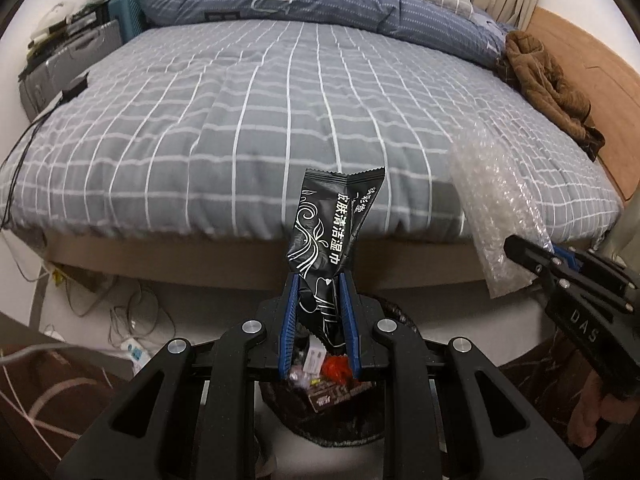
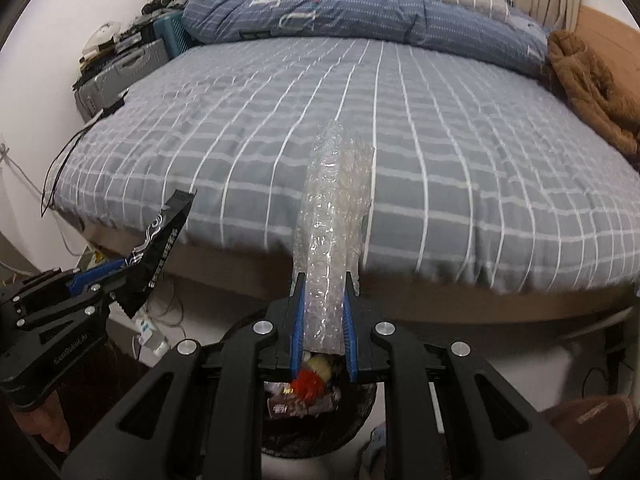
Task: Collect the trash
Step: 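Carry the wipe packet and bubble-wrap sleeve with both tools over the trash bin, then open the right tool to drop the bubble wrap while the left tool drops the packet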
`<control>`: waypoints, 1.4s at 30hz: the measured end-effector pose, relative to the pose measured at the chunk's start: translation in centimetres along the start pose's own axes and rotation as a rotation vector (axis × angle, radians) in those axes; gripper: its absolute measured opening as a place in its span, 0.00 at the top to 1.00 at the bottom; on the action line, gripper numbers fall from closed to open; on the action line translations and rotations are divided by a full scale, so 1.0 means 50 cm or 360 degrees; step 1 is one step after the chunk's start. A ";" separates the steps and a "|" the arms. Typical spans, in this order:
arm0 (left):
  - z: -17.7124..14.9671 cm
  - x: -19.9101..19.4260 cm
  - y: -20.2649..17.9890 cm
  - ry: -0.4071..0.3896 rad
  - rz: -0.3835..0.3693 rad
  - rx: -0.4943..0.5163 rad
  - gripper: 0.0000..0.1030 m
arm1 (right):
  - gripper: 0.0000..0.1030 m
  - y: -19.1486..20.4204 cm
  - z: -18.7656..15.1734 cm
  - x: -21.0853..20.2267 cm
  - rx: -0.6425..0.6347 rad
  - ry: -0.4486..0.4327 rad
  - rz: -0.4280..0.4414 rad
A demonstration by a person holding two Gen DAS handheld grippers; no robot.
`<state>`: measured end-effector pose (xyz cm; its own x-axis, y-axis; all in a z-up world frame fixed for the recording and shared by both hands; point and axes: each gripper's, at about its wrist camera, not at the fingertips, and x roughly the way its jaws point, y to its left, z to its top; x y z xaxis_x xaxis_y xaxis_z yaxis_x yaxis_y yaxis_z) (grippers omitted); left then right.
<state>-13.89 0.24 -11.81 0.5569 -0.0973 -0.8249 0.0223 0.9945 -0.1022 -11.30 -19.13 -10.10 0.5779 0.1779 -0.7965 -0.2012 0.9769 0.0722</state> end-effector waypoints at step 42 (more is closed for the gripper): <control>-0.098 0.141 0.056 0.0343 0.0082 -0.0042 0.81 | 0.42 0.040 -0.114 0.180 0.0005 0.0455 -0.0009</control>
<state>-13.95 2.14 -20.65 0.3662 -0.0554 -0.9289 -0.0246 0.9973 -0.0692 -11.02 -16.26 -20.54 0.3325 0.1320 -0.9338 -0.1958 0.9782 0.0686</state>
